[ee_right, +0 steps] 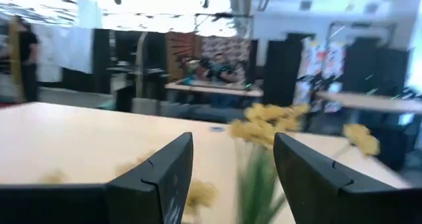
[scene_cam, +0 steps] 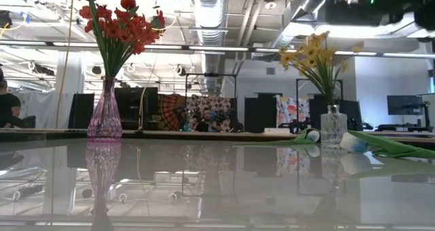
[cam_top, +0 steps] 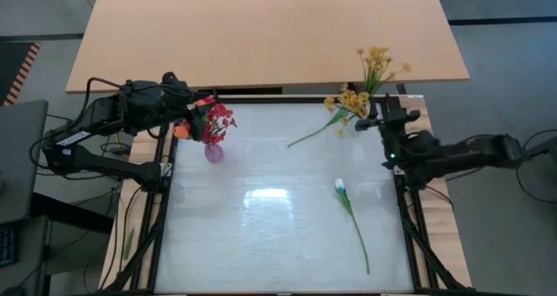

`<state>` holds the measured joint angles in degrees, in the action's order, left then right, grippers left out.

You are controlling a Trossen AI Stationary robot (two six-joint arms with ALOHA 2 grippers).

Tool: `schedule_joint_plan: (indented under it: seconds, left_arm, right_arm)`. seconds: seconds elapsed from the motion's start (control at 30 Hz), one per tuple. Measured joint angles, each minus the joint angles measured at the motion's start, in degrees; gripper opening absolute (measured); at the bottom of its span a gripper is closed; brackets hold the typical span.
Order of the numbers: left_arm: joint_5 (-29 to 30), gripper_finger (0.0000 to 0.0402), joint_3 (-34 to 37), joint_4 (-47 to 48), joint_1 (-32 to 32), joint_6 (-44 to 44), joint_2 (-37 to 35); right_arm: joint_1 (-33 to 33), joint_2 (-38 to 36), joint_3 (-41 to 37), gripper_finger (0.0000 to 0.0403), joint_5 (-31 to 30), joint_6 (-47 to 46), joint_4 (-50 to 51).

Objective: Sort flowers into vase by color
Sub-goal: Put the bottom white tulip into the transparent vase

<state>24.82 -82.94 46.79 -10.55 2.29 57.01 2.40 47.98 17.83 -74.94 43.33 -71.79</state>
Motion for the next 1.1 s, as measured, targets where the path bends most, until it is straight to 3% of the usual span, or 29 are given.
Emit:
schedule_joint_plan:
  seconds: [0.13, 0.23, 0.33, 0.43, 0.6, 0.7, 0.83, 0.9, 1.03, 1.1]
  left_arm:
    - [0.0, 0.0142, 0.0, -0.3, 0.0, -2.0, 0.4]
    - [-0.1, 0.0142, 0.0, -0.4, 0.0, -4.1, 0.8]
    - [-0.5, 0.0142, 0.0, -0.2, 0.0, -6.1, 1.1]
    - [-0.6, 0.0142, 0.0, -0.3, 0.0, -8.0, 1.6]
    - [-0.6, 0.0142, 0.0, -1.1, 0.0, -11.6, 3.0]
    - [-1.9, 0.0142, 0.0, -1.9, 0.0, -12.8, 3.8]
    - [-5.6, 0.0142, 0.0, -4.1, 0.0, -13.9, 5.1]
    - [-7.1, 0.0142, 0.0, -5.1, 0.0, -15.4, 5.5]
    - [-8.1, 0.0142, 0.0, -4.5, 0.0, -16.2, 6.0]
    - [-8.0, 0.0142, 0.0, -4.3, 0.0, -16.2, 6.0]
  right_arm:
    - [-10.3, -0.9, 8.0, 0.0234, -3.9, -4.1, 12.5]
    - [-19.9, -0.4, 13.5, 0.0234, -7.1, -10.0, 30.1]
    - [-30.1, 1.1, 17.7, 0.0234, -10.9, -22.6, 44.4]
    - [-37.6, 2.9, 20.4, 0.0234, -11.2, -33.2, 47.5]
    - [-45.4, 5.9, 21.6, 0.0234, -2.5, -44.9, 48.3]
    - [-47.1, 7.8, 21.7, 0.0234, 2.7, -58.4, 53.2]
    - [-44.2, 12.1, 21.7, 0.0233, 17.7, -82.4, 68.4]
    - [-40.7, 14.8, 22.1, 0.0229, 30.8, -94.4, 75.9]
    - [-32.2, 20.7, 26.4, 0.0216, 63.8, -110.1, 89.2]
    - [-29.3, 23.9, 28.4, 0.0208, 75.0, -116.7, 95.9]
